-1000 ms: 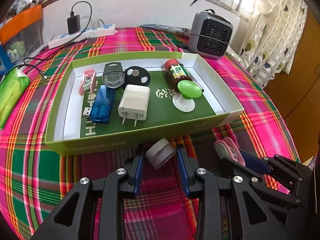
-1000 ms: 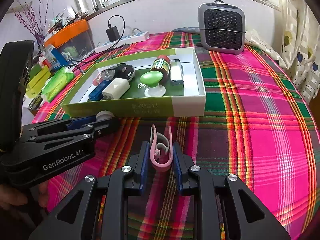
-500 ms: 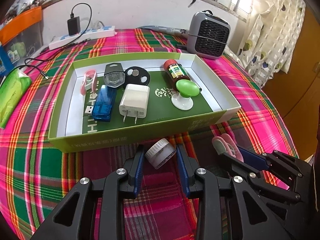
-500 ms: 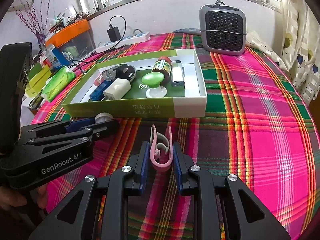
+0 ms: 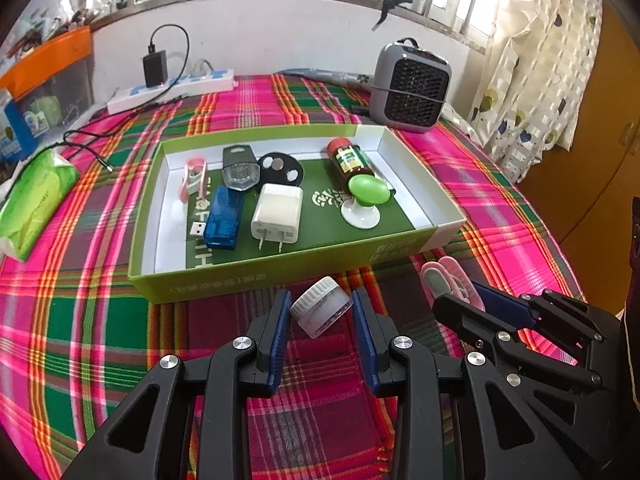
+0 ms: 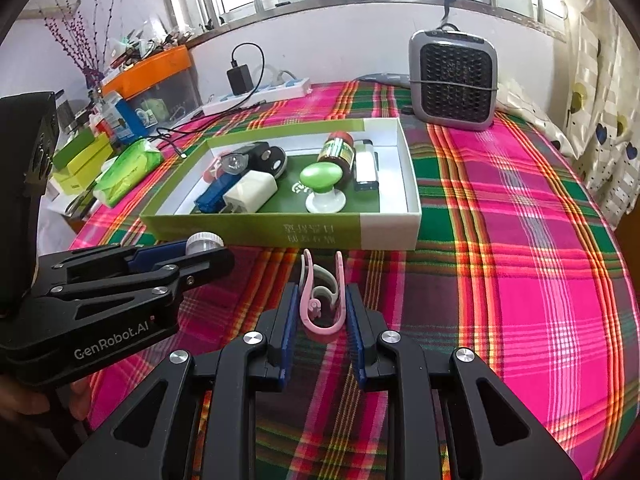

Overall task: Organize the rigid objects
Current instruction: 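Carry the white cap and pink clip over the green box with both tools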

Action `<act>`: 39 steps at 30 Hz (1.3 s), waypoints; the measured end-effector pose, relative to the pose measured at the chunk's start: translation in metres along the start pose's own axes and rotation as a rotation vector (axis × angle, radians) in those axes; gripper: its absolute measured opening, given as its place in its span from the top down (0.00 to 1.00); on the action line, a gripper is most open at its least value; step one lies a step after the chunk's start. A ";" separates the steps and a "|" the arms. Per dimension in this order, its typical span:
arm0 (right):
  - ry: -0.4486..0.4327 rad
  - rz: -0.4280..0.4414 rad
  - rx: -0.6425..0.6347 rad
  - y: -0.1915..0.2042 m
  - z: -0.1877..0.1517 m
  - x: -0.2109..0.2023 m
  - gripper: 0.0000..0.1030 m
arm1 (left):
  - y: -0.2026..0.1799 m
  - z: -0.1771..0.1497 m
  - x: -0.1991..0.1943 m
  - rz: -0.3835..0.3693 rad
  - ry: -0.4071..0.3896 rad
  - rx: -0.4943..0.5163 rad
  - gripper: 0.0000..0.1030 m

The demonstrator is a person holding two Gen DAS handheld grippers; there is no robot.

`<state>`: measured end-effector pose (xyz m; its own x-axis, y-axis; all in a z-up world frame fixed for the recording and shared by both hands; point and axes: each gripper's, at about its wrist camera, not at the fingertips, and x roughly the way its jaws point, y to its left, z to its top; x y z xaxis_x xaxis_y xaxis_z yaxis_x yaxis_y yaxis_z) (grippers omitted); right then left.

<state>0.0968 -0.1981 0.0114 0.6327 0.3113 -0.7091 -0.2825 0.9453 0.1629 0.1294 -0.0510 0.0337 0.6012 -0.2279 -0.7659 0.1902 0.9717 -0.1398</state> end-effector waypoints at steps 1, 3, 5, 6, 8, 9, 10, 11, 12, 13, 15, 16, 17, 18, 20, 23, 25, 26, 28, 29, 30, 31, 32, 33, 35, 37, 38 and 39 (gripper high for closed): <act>-0.004 0.001 -0.003 0.001 0.001 -0.001 0.77 | 0.000 0.000 -0.002 0.001 -0.004 0.000 0.71; -0.012 0.002 -0.008 0.003 0.002 -0.004 0.77 | -0.001 0.000 -0.007 0.007 -0.016 0.007 0.71; -0.021 0.002 -0.016 0.005 0.004 -0.007 0.77 | -0.001 0.000 -0.010 0.010 -0.023 0.010 0.71; -0.026 0.002 -0.019 0.006 0.005 -0.008 0.77 | -0.001 0.001 -0.013 0.012 -0.028 0.012 0.71; -0.033 0.004 -0.022 0.007 0.007 -0.011 0.77 | 0.000 0.002 -0.016 0.018 -0.038 0.016 0.71; -0.037 0.006 -0.023 0.008 0.009 -0.012 0.77 | 0.000 0.002 -0.017 0.020 -0.042 0.019 0.71; -0.041 0.007 -0.025 0.008 0.010 -0.013 0.77 | 0.000 0.003 -0.019 0.021 -0.046 0.020 0.71; -0.046 0.006 -0.028 0.009 0.011 -0.014 0.77 | 0.001 0.004 -0.021 0.021 -0.049 0.022 0.71; -0.052 0.008 -0.032 0.010 0.012 -0.015 0.77 | 0.001 0.004 -0.022 0.020 -0.054 0.024 0.71; -0.055 0.012 -0.035 0.011 0.014 -0.016 0.77 | 0.001 0.005 -0.024 0.021 -0.058 0.026 0.71; -0.059 0.020 -0.038 0.013 0.017 -0.017 0.77 | 0.002 0.007 -0.026 0.022 -0.067 0.029 0.71; -0.061 0.024 -0.039 0.014 0.018 -0.017 0.77 | 0.003 0.008 -0.027 0.023 -0.070 0.031 0.71; -0.063 0.026 -0.040 0.014 0.020 -0.017 0.77 | 0.003 0.009 -0.028 0.025 -0.074 0.035 0.71; -0.066 0.026 -0.043 0.015 0.022 -0.017 0.77 | 0.003 0.009 -0.029 0.025 -0.077 0.036 0.71; -0.072 0.025 -0.048 0.016 0.025 -0.018 0.77 | 0.004 0.011 -0.031 0.024 -0.083 0.039 0.71; -0.078 0.030 -0.051 0.017 0.031 -0.017 0.77 | 0.007 0.015 -0.032 0.022 -0.089 0.043 0.71; -0.081 0.032 -0.052 0.017 0.035 -0.016 0.77 | 0.008 0.017 -0.032 0.021 -0.090 0.044 0.71; -0.082 0.032 -0.053 0.017 0.036 -0.015 0.77 | 0.009 0.018 -0.031 0.017 -0.090 0.044 0.71; -0.084 0.031 -0.057 0.018 0.040 -0.014 0.77 | 0.011 0.021 -0.030 0.015 -0.091 0.044 0.71; -0.085 0.031 -0.057 0.018 0.041 -0.013 0.77 | 0.012 0.021 -0.029 0.015 -0.091 0.043 0.71; -0.086 0.033 -0.057 0.017 0.043 -0.013 0.77 | 0.014 0.023 -0.028 0.012 -0.092 0.042 0.71; -0.086 0.036 -0.055 0.016 0.046 -0.011 0.77 | 0.015 0.024 -0.027 0.010 -0.092 0.041 0.71; -0.085 0.037 -0.054 0.015 0.048 -0.010 0.77 | 0.017 0.026 -0.026 0.008 -0.091 0.038 0.71; -0.084 0.036 -0.053 0.015 0.050 -0.008 0.77 | 0.019 0.027 -0.024 0.008 -0.089 0.037 0.71; -0.082 0.033 -0.053 0.014 0.055 -0.005 0.77 | 0.022 0.029 -0.021 0.010 -0.086 0.034 0.71; -0.081 0.032 -0.055 0.014 0.060 -0.001 0.77 | 0.025 0.032 -0.017 0.010 -0.083 0.033 0.71; -0.079 0.035 -0.055 0.013 0.063 0.001 0.77 | 0.027 0.033 -0.016 0.009 -0.081 0.030 0.71; -0.075 0.037 -0.053 0.013 0.065 0.004 0.77 | 0.028 0.034 -0.014 0.006 -0.081 0.029 0.71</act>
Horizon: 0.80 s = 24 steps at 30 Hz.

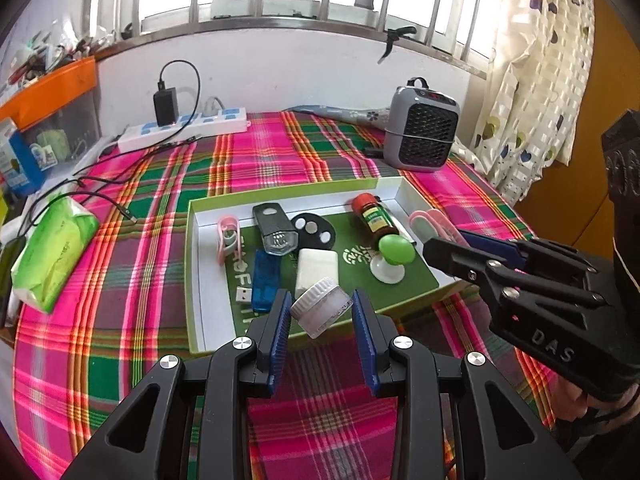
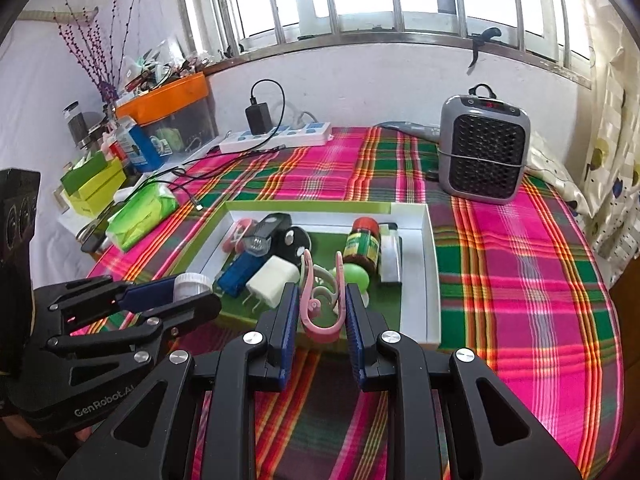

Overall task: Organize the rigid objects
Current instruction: 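Carry the white cap and pink clip over the green box with both tools, then lower the white cap and pink clip into the box and open both tools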

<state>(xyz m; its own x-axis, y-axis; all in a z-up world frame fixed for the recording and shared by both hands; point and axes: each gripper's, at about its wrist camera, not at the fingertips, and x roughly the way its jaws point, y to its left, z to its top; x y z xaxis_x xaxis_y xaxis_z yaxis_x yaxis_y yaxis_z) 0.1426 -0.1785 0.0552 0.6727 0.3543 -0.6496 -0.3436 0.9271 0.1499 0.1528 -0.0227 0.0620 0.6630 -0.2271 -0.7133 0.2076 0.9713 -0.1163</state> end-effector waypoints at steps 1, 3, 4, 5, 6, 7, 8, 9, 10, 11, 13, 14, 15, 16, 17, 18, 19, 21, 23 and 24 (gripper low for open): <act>0.006 0.001 0.001 -0.001 0.002 0.004 0.77 | 0.001 0.001 0.002 -0.002 0.001 -0.001 0.71; 0.014 -0.003 -0.002 -0.002 0.007 0.012 0.77 | 0.004 0.002 0.006 -0.001 0.006 -0.005 0.71; 0.017 -0.002 -0.004 -0.002 0.009 0.014 0.77 | 0.005 0.002 0.008 0.000 0.009 -0.005 0.71; 0.020 -0.001 -0.006 -0.003 0.011 0.016 0.77 | 0.007 0.003 0.010 0.000 0.012 -0.007 0.71; 0.025 0.000 -0.009 -0.003 0.013 0.020 0.77 | 0.008 0.004 0.012 0.000 0.013 -0.007 0.71; 0.030 0.000 -0.010 -0.003 0.016 0.024 0.77 | 0.009 0.005 0.013 0.001 0.014 -0.006 0.71; 0.033 -0.002 -0.012 -0.003 0.017 0.026 0.77 | 0.011 0.005 0.016 0.003 0.018 -0.006 0.71; 0.037 -0.003 -0.017 -0.002 0.020 0.030 0.77 | 0.011 0.006 0.017 0.003 0.020 -0.005 0.71; 0.041 -0.003 -0.019 -0.002 0.021 0.033 0.77 | 0.012 0.006 0.019 0.003 0.021 -0.005 0.71; 0.045 -0.003 -0.021 -0.002 0.023 0.036 0.77 | 0.013 0.007 0.021 0.004 0.023 -0.005 0.71; 0.052 -0.005 -0.024 -0.003 0.025 0.043 0.77 | 0.014 0.007 0.024 0.007 0.027 -0.003 0.71; 0.056 -0.007 -0.025 -0.003 0.027 0.046 0.77 | 0.015 0.008 0.026 0.007 0.030 -0.005 0.71; 0.059 -0.008 -0.028 -0.003 0.028 0.049 0.77 | 0.016 0.008 0.028 0.006 0.034 -0.008 0.71; 0.065 -0.010 -0.031 -0.004 0.030 0.053 0.77 | 0.017 0.008 0.030 0.006 0.037 -0.009 0.71; 0.069 -0.010 -0.032 -0.004 0.032 0.056 0.77 | 0.018 0.008 0.032 0.007 0.039 -0.012 0.71; 0.073 -0.010 -0.035 -0.004 0.033 0.059 0.77 | 0.019 0.008 0.034 0.006 0.043 -0.015 0.71; 0.079 -0.010 -0.039 -0.004 0.035 0.063 0.77 | 0.020 0.007 0.035 0.005 0.044 -0.016 0.71; 0.088 -0.009 -0.040 -0.005 0.038 0.069 0.77 | 0.021 0.007 0.038 0.007 0.052 -0.018 0.71; 0.099 -0.002 -0.043 -0.006 0.041 0.076 0.77 | 0.022 0.006 0.041 0.004 0.057 -0.020 0.71; 0.104 -0.006 -0.042 -0.007 0.042 0.079 0.77 | 0.022 0.006 0.042 0.005 0.059 -0.020 0.71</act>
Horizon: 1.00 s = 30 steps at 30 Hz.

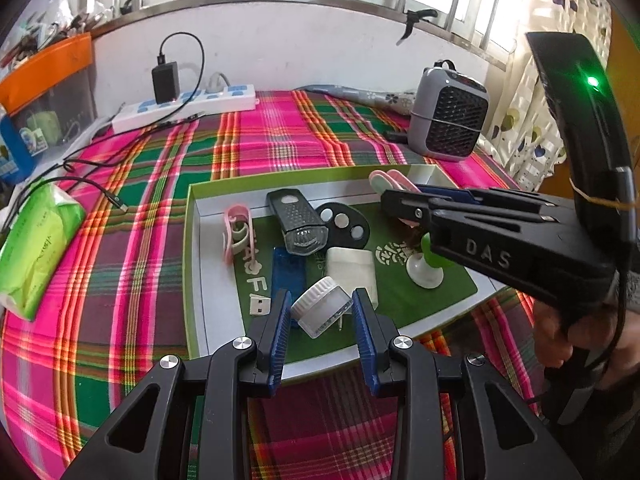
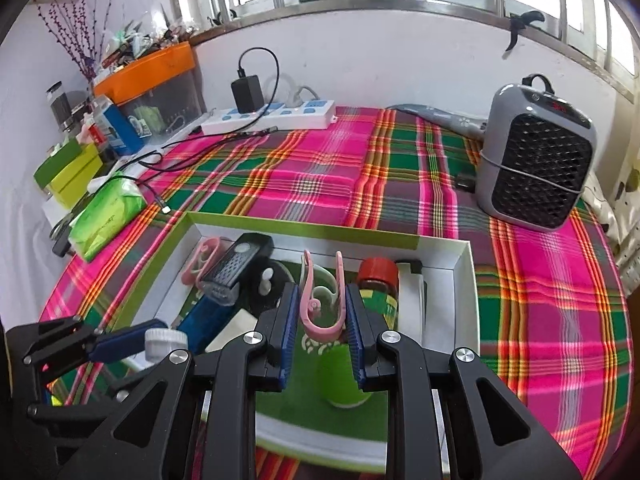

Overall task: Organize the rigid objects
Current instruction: 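Lower the white cap and pink clip into the box and open both tools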

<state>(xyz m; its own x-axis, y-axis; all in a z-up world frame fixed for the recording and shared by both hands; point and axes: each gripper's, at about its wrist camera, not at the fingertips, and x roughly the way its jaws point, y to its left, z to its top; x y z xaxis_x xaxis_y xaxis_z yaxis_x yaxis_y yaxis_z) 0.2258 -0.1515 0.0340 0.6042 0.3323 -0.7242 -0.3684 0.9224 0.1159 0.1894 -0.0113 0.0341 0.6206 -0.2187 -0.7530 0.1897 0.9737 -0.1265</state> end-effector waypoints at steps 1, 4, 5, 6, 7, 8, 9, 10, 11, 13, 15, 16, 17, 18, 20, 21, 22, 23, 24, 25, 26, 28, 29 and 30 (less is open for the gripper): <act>0.001 0.000 -0.001 -0.001 0.001 0.002 0.77 | 0.000 0.000 0.001 0.000 0.001 0.000 0.71; 0.016 0.011 0.001 -0.003 0.003 0.009 0.77 | 0.001 0.000 0.005 0.000 0.010 -0.004 0.71; 0.021 0.014 0.001 -0.003 0.004 0.011 0.77 | 0.002 0.000 0.006 0.000 0.013 -0.006 0.71; 0.026 0.014 0.002 -0.004 0.005 0.014 0.77 | 0.002 0.000 0.007 0.000 0.015 -0.007 0.71; 0.028 0.016 -0.001 -0.004 0.005 0.016 0.77 | 0.002 0.000 0.007 0.001 0.015 -0.006 0.71; 0.030 0.016 -0.005 -0.003 0.006 0.018 0.77 | 0.002 0.000 0.007 0.002 0.014 -0.005 0.71; 0.031 0.017 -0.006 -0.003 0.006 0.019 0.77 | 0.002 0.000 0.007 0.000 0.016 -0.005 0.71; 0.035 0.019 -0.008 -0.003 0.007 0.021 0.77 | 0.002 0.001 0.007 -0.002 0.017 -0.005 0.71; 0.039 0.018 -0.010 -0.002 0.007 0.024 0.77 | 0.003 0.001 0.007 -0.003 0.015 -0.004 0.71; 0.046 0.018 -0.016 -0.001 0.007 0.027 0.77 | 0.003 0.001 0.008 0.000 0.014 -0.004 0.71; 0.046 0.022 -0.022 0.000 0.007 0.029 0.77 | 0.003 0.002 0.008 -0.002 0.014 -0.009 0.71; 0.046 0.021 -0.024 0.000 0.007 0.029 0.77 | 0.003 0.002 0.008 -0.002 0.014 -0.009 0.71; 0.045 0.019 -0.024 0.000 0.007 0.030 0.77 | 0.003 0.002 0.008 -0.002 0.014 -0.008 0.71; 0.045 0.019 -0.023 0.000 0.008 0.030 0.77 | 0.003 0.002 0.008 -0.002 0.013 -0.010 0.71; 0.046 0.018 -0.026 0.001 0.008 0.031 0.77 | 0.004 0.002 0.008 -0.004 0.014 -0.011 0.71; 0.045 0.015 -0.029 0.001 0.008 0.031 0.77 | 0.004 0.002 0.008 -0.004 0.014 -0.012 0.71; 0.046 0.013 -0.030 0.002 0.008 0.031 0.77 | 0.004 0.002 0.007 -0.003 0.014 -0.013 0.71; 0.046 0.013 -0.029 0.002 0.008 0.031 0.77 | 0.004 0.003 0.007 -0.003 0.015 -0.013 0.71; 0.046 0.014 -0.028 0.002 0.008 0.032 0.77 | 0.004 0.003 0.007 -0.003 0.014 -0.014 0.71; 0.047 0.013 -0.030 0.003 0.008 0.032 0.77 | 0.004 0.003 0.007 -0.003 0.014 -0.015 0.71; 0.046 0.011 -0.031 0.003 0.008 0.032 0.77 | 0.004 0.004 0.007 -0.004 0.015 -0.016 0.71; 0.050 0.011 -0.034 0.003 0.008 0.033 0.76 | 0.005 0.004 0.007 -0.004 0.014 -0.017 0.71; 0.051 0.011 -0.035 0.004 0.008 0.033 0.76 | 0.005 0.003 0.007 -0.004 0.014 -0.018 0.71; 0.051 0.009 -0.036 0.004 0.008 0.034 0.76 | 0.005 0.004 0.007 -0.005 0.014 -0.019 0.71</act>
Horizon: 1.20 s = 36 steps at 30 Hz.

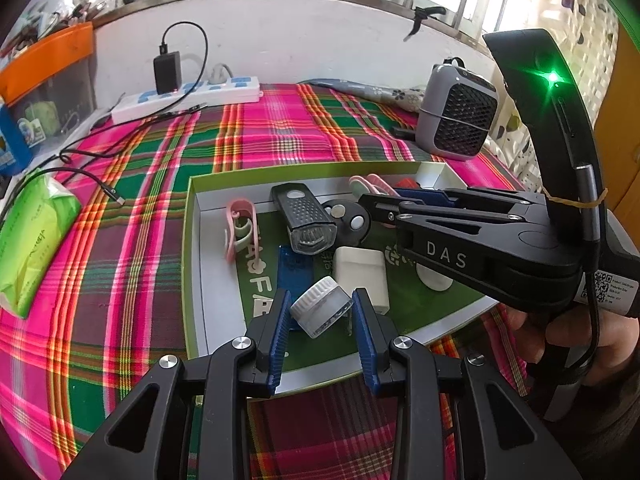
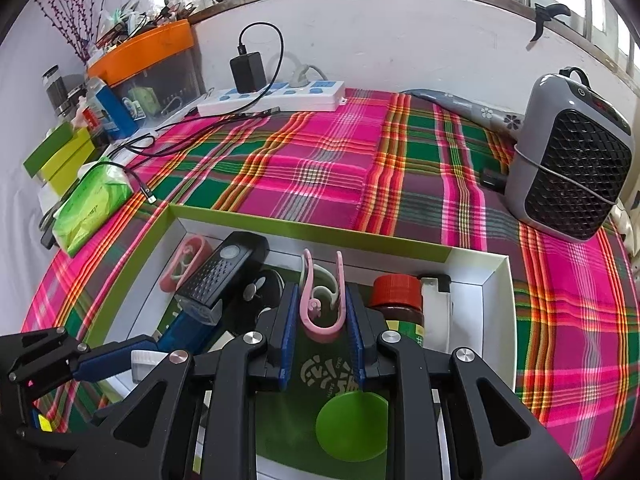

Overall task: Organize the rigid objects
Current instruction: 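Lower the white cap and pink clip into the box and open both tools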

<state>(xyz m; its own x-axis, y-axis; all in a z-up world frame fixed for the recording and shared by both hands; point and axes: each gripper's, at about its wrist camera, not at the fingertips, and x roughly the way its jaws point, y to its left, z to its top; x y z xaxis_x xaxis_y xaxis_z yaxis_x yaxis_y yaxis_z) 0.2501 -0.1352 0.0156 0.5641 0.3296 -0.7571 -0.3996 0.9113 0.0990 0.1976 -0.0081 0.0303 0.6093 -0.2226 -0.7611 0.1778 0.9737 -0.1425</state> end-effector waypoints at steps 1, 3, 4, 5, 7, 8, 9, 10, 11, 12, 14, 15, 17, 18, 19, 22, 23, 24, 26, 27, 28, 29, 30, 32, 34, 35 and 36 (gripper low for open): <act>0.000 -0.001 0.000 0.001 0.000 0.000 0.76 | 0.000 0.000 0.000 0.000 0.000 0.000 0.71; 0.001 -0.003 0.000 0.001 0.000 0.001 0.76 | 0.001 0.000 0.000 0.000 0.000 0.000 0.71; 0.001 -0.004 0.000 0.001 0.000 0.001 0.76 | 0.001 0.000 -0.001 0.000 0.000 -0.002 0.71; 0.001 -0.004 0.001 0.001 0.000 0.001 0.76 | 0.000 0.000 0.000 0.000 0.000 -0.001 0.71; 0.000 -0.003 0.002 0.001 0.000 0.001 0.76 | 0.001 0.000 -0.001 0.001 0.000 -0.003 0.70; 0.001 -0.003 0.002 0.001 0.000 0.001 0.76 | 0.001 0.001 -0.001 0.000 0.000 -0.005 0.70; 0.001 -0.002 0.004 0.001 0.000 0.001 0.76 | 0.002 0.001 0.000 0.000 0.000 -0.006 0.70; 0.001 -0.002 0.005 0.001 0.000 0.001 0.76 | 0.002 0.001 -0.001 0.002 0.000 -0.009 0.70; 0.001 -0.004 0.003 0.001 0.000 0.001 0.76 | 0.002 0.001 -0.001 0.002 0.000 -0.008 0.70; 0.001 -0.005 0.004 0.001 0.000 0.001 0.76 | 0.002 0.001 -0.001 0.002 0.000 -0.008 0.70; 0.001 -0.006 0.004 0.001 0.000 0.001 0.76 | 0.003 0.000 -0.001 0.003 0.000 -0.011 0.70; 0.001 -0.006 0.005 0.002 0.000 0.000 0.76 | 0.003 0.000 -0.001 0.002 0.000 -0.010 0.70; 0.000 -0.007 0.003 0.002 0.000 0.000 0.76 | 0.003 0.000 -0.001 0.003 0.001 -0.013 0.70; -0.001 -0.006 0.004 0.002 0.000 0.000 0.76 | 0.003 0.000 -0.001 0.001 0.002 -0.013 0.69; -0.003 -0.004 0.005 0.001 0.001 0.000 0.76 | 0.004 0.000 -0.001 0.001 0.002 -0.014 0.69; -0.006 -0.005 0.003 0.002 0.001 0.000 0.76 | 0.004 0.000 -0.001 0.002 0.002 -0.015 0.68; -0.005 -0.007 0.002 0.002 0.001 0.000 0.76 | 0.004 0.000 -0.002 0.002 0.002 -0.016 0.67; -0.005 -0.009 0.002 0.002 0.000 0.000 0.76 | 0.005 0.000 -0.002 0.002 0.002 -0.017 0.67; -0.005 -0.009 0.006 0.002 0.000 0.000 0.76 | 0.004 0.000 -0.002 0.003 0.003 -0.019 0.66; -0.005 -0.010 0.007 0.002 0.000 -0.001 0.76 | 0.004 0.000 -0.002 0.004 0.003 -0.019 0.65; -0.006 -0.010 0.007 0.003 0.000 -0.001 0.76 | 0.004 0.000 -0.002 0.001 0.003 -0.018 0.65; -0.007 -0.010 0.007 0.003 0.000 -0.001 0.76 | 0.003 0.000 -0.003 0.000 0.003 -0.018 0.65; -0.008 -0.010 0.008 0.003 0.000 -0.002 0.76 | 0.003 0.000 -0.003 0.000 0.002 -0.018 0.64; -0.009 -0.011 0.011 0.003 0.000 -0.003 0.76 | 0.003 0.000 -0.004 -0.005 -0.001 -0.019 0.63; -0.011 -0.012 0.015 0.002 0.000 -0.004 0.76 | 0.003 0.000 -0.005 -0.007 -0.003 -0.023 0.61; -0.013 -0.012 0.017 0.002 0.000 -0.004 0.76 | 0.003 0.000 -0.005 -0.006 -0.005 -0.024 0.61; -0.015 -0.012 0.020 0.002 -0.001 -0.005 0.74 | 0.004 0.000 -0.006 -0.005 -0.007 -0.024 0.61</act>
<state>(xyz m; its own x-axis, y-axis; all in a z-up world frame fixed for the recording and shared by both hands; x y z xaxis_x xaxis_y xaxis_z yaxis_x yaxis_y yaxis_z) 0.2459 -0.1352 0.0193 0.5791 0.3225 -0.7488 -0.3789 0.9197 0.1030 0.1947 -0.0033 0.0346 0.6139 -0.2278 -0.7558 0.1625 0.9734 -0.1614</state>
